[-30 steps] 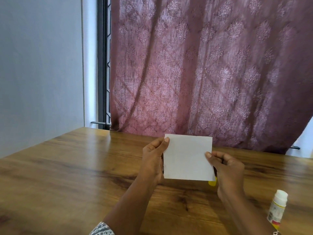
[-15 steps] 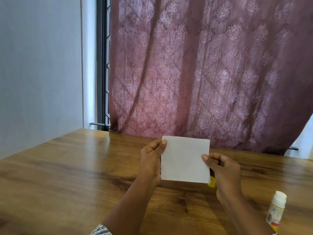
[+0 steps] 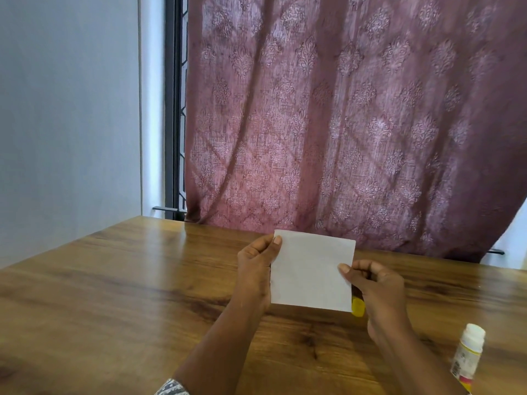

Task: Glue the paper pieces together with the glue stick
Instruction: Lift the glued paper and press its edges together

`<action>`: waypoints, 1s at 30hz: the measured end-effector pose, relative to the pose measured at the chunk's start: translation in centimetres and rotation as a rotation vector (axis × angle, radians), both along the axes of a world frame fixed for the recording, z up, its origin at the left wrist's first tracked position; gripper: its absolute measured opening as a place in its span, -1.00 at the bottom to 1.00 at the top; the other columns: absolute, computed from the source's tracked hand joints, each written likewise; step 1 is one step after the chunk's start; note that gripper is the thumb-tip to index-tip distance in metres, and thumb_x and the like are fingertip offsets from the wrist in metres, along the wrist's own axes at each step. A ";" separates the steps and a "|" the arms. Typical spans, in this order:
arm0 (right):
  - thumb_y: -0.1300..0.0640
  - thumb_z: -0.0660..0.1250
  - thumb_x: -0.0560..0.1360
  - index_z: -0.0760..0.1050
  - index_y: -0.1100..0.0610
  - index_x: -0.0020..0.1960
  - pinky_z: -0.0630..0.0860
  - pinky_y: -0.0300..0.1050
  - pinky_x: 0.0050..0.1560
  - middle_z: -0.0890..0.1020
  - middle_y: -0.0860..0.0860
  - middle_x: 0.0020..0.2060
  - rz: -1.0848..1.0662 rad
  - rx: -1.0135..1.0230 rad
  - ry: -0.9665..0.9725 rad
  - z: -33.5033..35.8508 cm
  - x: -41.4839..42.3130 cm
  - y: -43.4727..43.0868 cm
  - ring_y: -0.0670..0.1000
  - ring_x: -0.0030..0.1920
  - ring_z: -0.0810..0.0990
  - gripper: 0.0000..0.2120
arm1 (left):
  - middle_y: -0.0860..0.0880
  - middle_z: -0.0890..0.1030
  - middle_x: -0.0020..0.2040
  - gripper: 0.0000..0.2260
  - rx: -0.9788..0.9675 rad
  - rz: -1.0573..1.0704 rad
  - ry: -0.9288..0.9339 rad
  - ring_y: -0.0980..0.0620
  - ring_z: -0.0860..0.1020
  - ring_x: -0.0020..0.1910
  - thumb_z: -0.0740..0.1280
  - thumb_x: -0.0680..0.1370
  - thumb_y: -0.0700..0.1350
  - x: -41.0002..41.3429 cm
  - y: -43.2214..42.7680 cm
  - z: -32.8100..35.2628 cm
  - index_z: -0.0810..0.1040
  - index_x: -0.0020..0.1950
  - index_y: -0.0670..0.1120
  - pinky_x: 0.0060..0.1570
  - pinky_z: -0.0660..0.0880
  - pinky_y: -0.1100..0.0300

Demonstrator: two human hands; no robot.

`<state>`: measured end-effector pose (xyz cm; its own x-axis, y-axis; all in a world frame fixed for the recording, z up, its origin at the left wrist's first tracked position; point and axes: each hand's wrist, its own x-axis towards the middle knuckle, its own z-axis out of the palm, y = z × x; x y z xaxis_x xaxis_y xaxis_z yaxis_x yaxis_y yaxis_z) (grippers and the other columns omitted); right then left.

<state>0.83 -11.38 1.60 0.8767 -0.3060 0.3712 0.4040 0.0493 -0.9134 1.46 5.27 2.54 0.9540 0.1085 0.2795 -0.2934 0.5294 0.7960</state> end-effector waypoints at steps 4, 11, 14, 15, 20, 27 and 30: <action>0.35 0.40 0.36 0.50 0.17 -0.30 0.38 -0.40 -0.54 0.46 0.03 -0.42 0.003 -0.002 -0.014 0.1 -0.1 0.0 -0.02 -0.40 0.38 -0.85 | -0.04 0.68 -0.31 -0.86 0.008 -0.020 -0.013 0.04 0.63 -0.33 0.28 0.51 -0.21 -0.1 0.0 0.0 0.62 -0.17 -0.13 -0.22 0.59 0.05; 0.30 0.37 0.40 0.55 0.09 -0.17 0.56 -0.22 -0.21 0.62 0.03 -0.24 0.040 0.001 -0.053 0.6 -0.5 0.0 -0.02 -0.22 0.58 -0.88 | -0.03 0.67 -0.28 -0.89 0.055 0.037 -0.057 0.03 0.62 -0.29 0.29 0.51 -0.22 -0.2 0.0 0.1 0.61 -0.13 -0.16 -0.20 0.59 0.05; 0.28 0.34 0.42 0.54 0.03 -0.17 0.54 -0.23 -0.17 0.62 -0.02 -0.21 0.014 0.014 -0.104 0.9 -0.5 -0.1 -0.05 -0.19 0.56 -0.84 | -0.03 0.66 -0.30 -0.90 0.073 0.030 -0.077 0.03 0.62 -0.31 0.29 0.50 -0.22 -0.4 -0.3 0.2 0.61 -0.14 -0.16 -0.25 0.59 0.07; 0.28 0.33 0.43 0.53 0.02 -0.16 0.54 -0.25 -0.17 0.61 -0.02 -0.21 0.004 0.022 -0.109 0.9 -0.4 -0.2 -0.06 -0.19 0.55 -0.84 | -0.03 0.66 -0.30 -0.90 0.078 0.023 -0.078 0.03 0.62 -0.31 0.30 0.50 -0.22 -0.4 -0.3 0.3 0.61 -0.14 -0.16 -0.25 0.60 0.08; 0.29 0.31 0.45 0.54 0.06 -0.22 0.52 -0.43 -0.30 0.60 0.03 -0.25 -0.009 0.035 -0.122 0.5 0.1 -0.5 -0.13 -0.28 0.56 -0.83 | -0.01 0.65 -0.33 -0.91 0.117 0.042 -0.069 0.04 0.60 -0.33 0.31 0.50 -0.23 -0.5 -0.4 0.3 0.61 -0.15 -0.15 -0.27 0.58 0.11; 0.28 0.30 0.45 0.54 0.06 -0.25 0.51 -0.40 -0.30 0.60 0.03 -0.27 -0.051 -0.011 -0.141 0.1 0.6 -0.6 -0.06 -0.24 0.54 -0.83 | 0.05 0.63 -0.38 -0.93 0.069 0.109 -0.092 0.13 0.58 -0.37 0.34 0.45 -0.31 -0.6 0.0 0.6 0.59 -0.18 -0.17 -0.38 0.55 0.22; 0.28 0.31 0.45 0.53 0.04 -0.27 0.50 -0.43 -0.32 0.60 0.02 -0.29 -0.047 0.002 -0.160 0.1 0.6 -0.6 -0.17 -0.32 0.55 -0.81 | 0.06 0.63 -0.40 -0.89 0.063 0.115 -0.093 0.12 0.57 -0.36 0.34 0.44 -0.31 -0.7 -0.1 0.6 0.59 -0.24 -0.14 -0.32 0.54 0.16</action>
